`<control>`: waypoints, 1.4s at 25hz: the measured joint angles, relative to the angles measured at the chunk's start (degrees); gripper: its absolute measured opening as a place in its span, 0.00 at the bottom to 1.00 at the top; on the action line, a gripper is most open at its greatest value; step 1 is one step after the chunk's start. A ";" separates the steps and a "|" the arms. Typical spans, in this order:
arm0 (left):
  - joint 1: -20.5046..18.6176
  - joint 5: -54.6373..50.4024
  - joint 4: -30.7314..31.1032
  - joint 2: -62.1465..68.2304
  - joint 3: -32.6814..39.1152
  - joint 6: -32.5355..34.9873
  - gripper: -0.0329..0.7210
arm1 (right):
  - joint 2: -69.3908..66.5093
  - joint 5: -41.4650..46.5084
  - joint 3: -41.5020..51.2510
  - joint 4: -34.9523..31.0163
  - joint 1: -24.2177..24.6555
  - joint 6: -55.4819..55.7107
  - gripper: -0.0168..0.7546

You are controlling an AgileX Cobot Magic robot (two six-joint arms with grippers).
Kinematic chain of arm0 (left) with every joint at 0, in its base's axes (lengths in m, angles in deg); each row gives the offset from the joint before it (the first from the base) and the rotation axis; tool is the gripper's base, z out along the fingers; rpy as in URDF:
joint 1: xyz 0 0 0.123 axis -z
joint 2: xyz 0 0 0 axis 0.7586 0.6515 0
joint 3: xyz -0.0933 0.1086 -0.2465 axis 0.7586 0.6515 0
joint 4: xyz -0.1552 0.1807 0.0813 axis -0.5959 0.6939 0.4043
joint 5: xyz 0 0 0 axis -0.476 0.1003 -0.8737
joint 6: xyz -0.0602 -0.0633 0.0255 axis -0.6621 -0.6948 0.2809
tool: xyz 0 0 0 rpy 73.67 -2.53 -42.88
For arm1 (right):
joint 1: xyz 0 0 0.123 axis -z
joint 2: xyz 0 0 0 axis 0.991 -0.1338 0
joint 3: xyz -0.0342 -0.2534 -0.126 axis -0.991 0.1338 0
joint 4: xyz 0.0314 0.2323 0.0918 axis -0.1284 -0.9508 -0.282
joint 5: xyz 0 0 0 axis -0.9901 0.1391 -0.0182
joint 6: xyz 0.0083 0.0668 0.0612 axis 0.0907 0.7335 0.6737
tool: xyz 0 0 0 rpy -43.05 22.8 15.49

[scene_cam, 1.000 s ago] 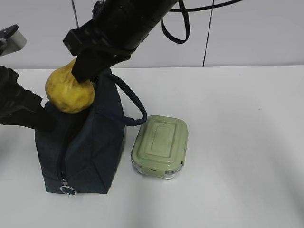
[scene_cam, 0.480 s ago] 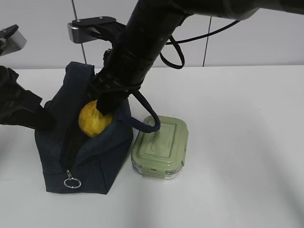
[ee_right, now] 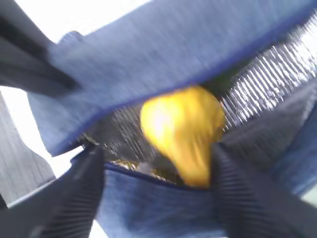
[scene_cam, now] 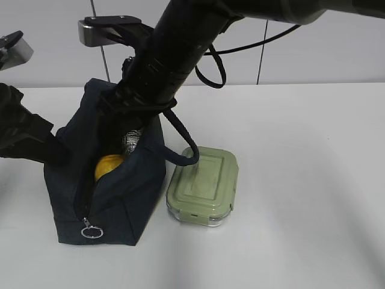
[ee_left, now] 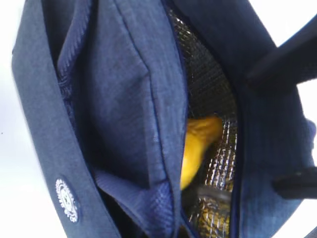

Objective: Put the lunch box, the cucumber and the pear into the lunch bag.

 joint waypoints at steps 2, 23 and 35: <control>0.00 0.00 0.00 0.00 0.00 0.00 0.04 | 0.00 0.88 -1.97 0.12 -0.12 0.07 0.76; 0.00 0.00 0.11 0.00 0.00 0.10 0.04 | 9.76 -0.46 18.04 10.91 17.27 18.19 0.64; 0.00 -0.09 0.21 0.00 0.00 0.10 0.04 | 20.39 -20.02 60.08 -55.72 30.07 -32.87 0.62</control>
